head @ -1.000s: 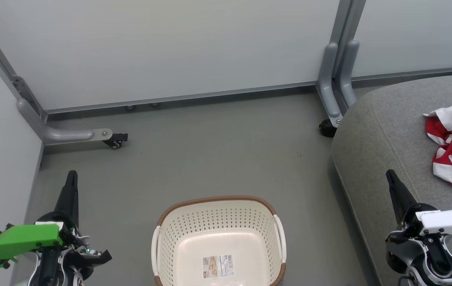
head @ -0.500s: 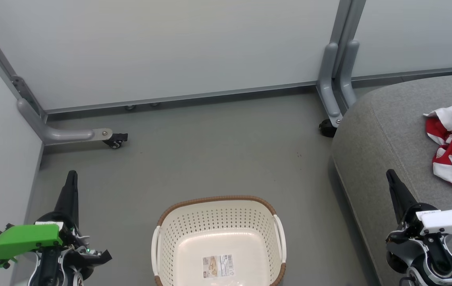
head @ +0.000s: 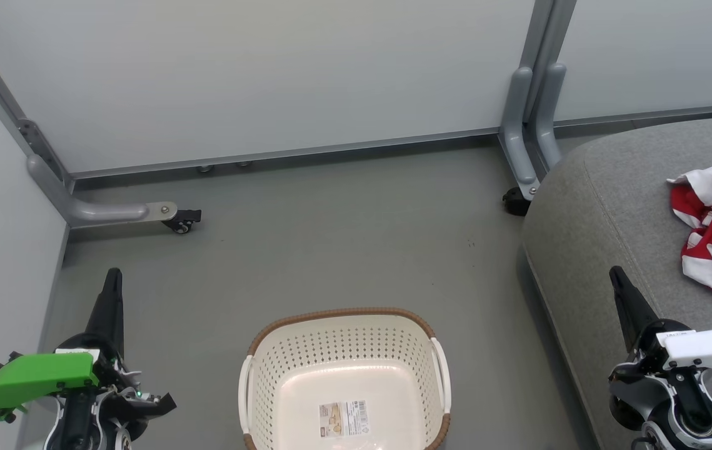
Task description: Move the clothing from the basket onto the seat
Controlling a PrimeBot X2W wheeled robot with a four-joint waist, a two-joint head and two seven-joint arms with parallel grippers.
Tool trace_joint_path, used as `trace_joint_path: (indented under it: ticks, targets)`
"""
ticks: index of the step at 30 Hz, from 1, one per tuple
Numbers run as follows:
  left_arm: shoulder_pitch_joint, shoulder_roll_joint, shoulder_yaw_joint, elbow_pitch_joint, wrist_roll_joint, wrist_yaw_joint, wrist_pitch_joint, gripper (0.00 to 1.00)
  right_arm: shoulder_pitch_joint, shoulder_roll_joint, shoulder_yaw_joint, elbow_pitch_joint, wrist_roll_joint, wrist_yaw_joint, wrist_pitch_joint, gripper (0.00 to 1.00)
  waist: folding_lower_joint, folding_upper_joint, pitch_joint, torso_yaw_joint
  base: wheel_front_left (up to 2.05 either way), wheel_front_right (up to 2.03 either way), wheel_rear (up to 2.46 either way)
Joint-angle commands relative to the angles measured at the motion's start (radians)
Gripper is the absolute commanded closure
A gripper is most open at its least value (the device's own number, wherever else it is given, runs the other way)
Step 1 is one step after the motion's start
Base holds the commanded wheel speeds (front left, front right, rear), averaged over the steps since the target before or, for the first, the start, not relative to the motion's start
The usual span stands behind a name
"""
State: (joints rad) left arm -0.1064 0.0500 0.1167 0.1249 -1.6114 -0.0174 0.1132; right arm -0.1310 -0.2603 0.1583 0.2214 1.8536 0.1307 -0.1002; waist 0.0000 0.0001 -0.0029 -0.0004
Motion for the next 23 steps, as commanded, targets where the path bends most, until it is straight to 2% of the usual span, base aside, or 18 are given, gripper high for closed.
trace_joint_path:
  ticks: [1,23]
  targets:
    - [0.014,0.000,0.002,-0.004,-0.002,0.001,0.002,1.00,0.003,-0.008,0.004,-0.004,0.007,0.000,-0.008,1.00,0.0000,-0.0001,0.000,0.000,0.00,0.00,0.00]
    - [0.015,0.000,0.002,-0.005,-0.003,0.001,0.002,1.00,-0.001,-0.057,0.065,-0.025,0.060,0.000,-0.058,1.00,0.0000,-0.0001,0.001,0.000,0.00,0.00,0.00]
